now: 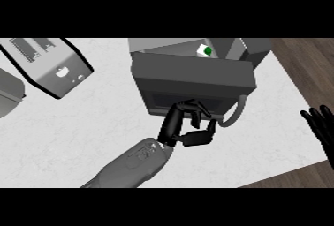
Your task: Pick up the milk, place it into the microwave and close the microwave
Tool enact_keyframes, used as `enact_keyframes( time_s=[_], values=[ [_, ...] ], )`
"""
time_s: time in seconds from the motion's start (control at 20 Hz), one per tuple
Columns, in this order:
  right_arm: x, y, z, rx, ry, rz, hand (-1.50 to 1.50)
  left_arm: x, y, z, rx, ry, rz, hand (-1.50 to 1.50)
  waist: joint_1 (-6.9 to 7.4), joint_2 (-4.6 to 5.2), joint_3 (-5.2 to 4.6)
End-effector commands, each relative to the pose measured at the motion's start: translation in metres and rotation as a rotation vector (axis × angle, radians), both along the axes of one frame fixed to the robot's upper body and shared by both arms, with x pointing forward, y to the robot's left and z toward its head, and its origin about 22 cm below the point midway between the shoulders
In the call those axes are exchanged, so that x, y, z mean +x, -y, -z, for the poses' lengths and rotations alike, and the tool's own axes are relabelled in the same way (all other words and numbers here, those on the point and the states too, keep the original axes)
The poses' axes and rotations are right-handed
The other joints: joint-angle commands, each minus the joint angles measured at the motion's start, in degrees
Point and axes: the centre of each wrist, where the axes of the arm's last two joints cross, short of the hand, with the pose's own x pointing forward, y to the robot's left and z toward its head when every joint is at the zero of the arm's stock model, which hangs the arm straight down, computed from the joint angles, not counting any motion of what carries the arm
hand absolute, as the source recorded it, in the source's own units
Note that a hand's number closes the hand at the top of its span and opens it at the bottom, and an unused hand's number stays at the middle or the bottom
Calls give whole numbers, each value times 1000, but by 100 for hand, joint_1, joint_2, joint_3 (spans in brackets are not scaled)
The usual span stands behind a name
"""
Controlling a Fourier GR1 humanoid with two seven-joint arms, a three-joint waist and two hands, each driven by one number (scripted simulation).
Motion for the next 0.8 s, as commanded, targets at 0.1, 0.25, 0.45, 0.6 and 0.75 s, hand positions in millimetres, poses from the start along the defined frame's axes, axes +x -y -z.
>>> enact_keyframes(
  time_s=[0.1,0.25,0.45,0.6,0.75],
  values=[
    [13,8,-28,-42,65,-15,-150,23,6,-23,-23,4,-112,-150,-171,88,6],
    [16,27,-63,-194,189,110,-150,29,3,-22,-24,-42,-160,-150,-305,87,-1],
    [19,32,-94,-319,293,140,150,40,6,-39,-86,-58,-228,-150,-388,111,-4],
    [25,35,-104,-352,315,169,150,39,6,-40,-107,-38,-238,-150,-276,193,-1],
    [27,34,-106,-357,326,174,150,44,8,-47,-134,-44,-252,-150,-341,230,6]
  ],
)
